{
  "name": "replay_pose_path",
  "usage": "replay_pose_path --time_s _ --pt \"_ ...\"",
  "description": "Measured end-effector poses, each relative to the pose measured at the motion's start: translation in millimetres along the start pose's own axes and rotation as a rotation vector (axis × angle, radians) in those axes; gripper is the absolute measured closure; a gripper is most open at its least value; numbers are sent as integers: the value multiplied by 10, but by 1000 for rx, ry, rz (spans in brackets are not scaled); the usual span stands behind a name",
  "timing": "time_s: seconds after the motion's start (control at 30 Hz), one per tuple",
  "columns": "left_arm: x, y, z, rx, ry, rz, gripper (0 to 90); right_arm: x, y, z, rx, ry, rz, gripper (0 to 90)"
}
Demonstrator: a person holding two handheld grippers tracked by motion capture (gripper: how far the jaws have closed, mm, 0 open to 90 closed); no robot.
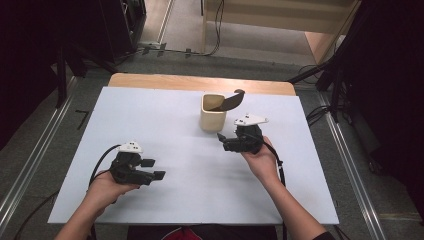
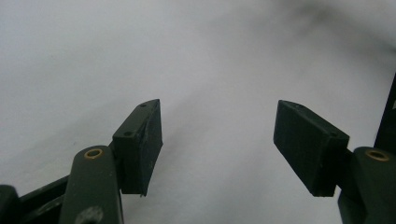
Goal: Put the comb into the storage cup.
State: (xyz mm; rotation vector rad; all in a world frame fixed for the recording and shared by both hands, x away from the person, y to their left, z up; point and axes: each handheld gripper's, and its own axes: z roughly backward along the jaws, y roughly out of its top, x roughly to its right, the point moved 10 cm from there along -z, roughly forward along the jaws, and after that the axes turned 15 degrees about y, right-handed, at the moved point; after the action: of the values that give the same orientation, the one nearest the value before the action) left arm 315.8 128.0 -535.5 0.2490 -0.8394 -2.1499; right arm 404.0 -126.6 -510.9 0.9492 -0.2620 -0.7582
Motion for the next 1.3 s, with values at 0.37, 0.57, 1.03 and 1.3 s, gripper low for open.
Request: replay_pose_path --time_s 0.37,0.57,1.03,1.3 --pt "3 -4 -3 -2 -3 -5 342 -79 -154 77 -26 21 35 159" --pt "3 2 4 2 -6 -2 342 -123 -227 137 -37 25 58 159" --pt "14 4 20 3 -8 -3 342 -211 -378 317 -68 23 81 159" --pt "18 4 29 5 -8 -9 341 -206 -469 459 -61 33 68 159"
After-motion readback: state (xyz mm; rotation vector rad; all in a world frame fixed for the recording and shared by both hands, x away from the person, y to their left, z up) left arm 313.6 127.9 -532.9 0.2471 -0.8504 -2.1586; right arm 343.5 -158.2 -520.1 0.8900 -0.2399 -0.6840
